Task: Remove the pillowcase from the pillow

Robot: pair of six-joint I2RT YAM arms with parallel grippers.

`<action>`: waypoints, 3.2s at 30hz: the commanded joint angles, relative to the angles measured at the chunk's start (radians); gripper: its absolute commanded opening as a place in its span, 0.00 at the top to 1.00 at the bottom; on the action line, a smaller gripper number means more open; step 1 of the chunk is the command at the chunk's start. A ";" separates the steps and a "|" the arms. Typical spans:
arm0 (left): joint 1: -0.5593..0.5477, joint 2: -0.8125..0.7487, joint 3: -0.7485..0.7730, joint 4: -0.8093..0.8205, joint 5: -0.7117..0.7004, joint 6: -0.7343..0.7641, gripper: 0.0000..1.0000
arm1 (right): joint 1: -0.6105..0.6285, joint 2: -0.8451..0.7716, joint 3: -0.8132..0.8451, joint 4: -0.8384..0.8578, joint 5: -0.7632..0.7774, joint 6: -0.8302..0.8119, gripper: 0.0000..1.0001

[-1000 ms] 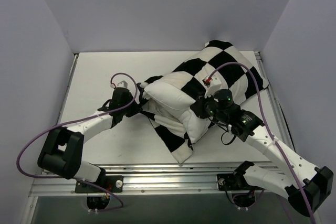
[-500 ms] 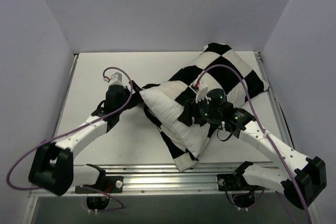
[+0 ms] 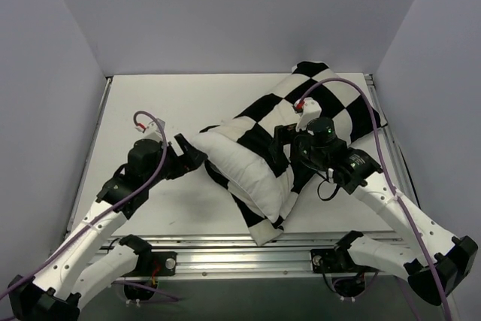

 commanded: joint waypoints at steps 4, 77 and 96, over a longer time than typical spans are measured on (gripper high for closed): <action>-0.278 0.137 0.009 0.198 0.046 -0.132 0.06 | -0.022 -0.010 -0.065 0.002 0.194 0.049 0.09; -0.050 -0.157 0.430 -0.493 -0.065 0.064 0.98 | -0.505 0.241 -0.208 0.229 0.107 0.290 1.00; -0.088 -0.148 0.032 0.046 0.219 -0.192 0.98 | -0.142 -0.073 -0.370 0.243 -0.171 0.211 0.27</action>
